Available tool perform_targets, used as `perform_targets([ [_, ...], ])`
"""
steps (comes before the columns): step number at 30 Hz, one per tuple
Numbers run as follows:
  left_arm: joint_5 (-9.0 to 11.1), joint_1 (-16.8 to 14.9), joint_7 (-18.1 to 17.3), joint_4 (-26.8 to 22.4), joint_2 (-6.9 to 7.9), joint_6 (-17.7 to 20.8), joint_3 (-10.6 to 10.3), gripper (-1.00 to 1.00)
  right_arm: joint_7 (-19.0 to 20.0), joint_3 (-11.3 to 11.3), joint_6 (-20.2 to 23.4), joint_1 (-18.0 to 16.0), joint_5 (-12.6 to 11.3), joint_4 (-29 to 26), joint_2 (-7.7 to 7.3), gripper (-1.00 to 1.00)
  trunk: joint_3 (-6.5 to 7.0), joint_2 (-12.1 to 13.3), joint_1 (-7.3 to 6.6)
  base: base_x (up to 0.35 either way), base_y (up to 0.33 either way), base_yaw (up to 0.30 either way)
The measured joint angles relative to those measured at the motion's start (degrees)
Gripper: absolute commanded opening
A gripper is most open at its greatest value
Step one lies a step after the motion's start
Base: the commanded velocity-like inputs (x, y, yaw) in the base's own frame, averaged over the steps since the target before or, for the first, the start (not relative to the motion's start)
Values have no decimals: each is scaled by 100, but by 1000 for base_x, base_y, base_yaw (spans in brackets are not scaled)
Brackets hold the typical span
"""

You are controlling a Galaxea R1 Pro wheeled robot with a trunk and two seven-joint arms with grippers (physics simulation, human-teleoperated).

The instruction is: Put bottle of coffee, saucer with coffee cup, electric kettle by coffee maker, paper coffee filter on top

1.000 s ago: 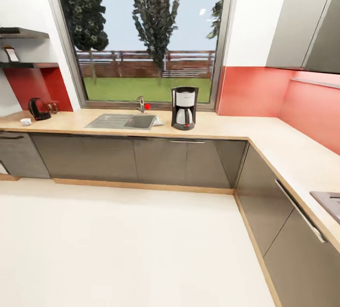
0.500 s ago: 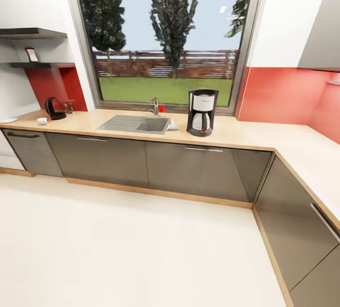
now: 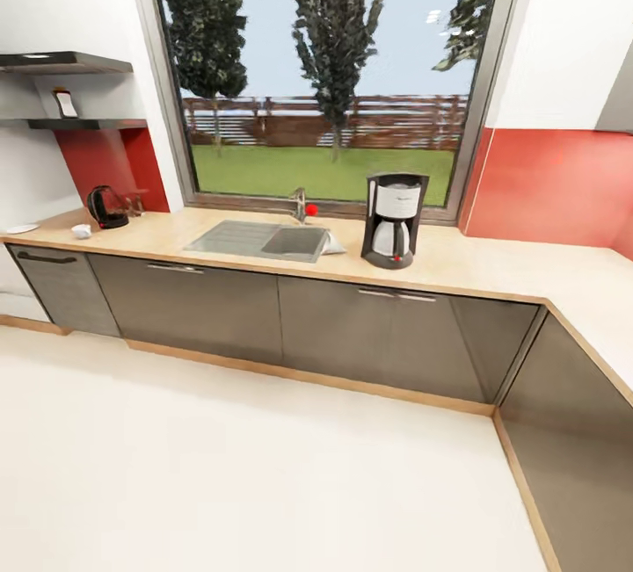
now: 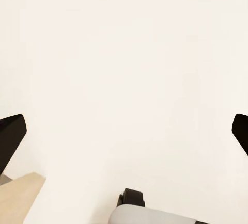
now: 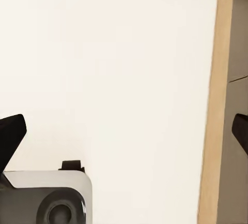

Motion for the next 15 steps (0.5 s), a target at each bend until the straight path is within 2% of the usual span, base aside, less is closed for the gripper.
perform_targets([
  [12,2,0,5,-5,0,-8,0,100,0,0,0,0,-6,0,4,100,69,0,0,338,0,215],
  [15,5,-1,10,-4,6,-9,8,100,0,-2,1,1,-6,-4,1,100,78,0,0,338,2,62],
])
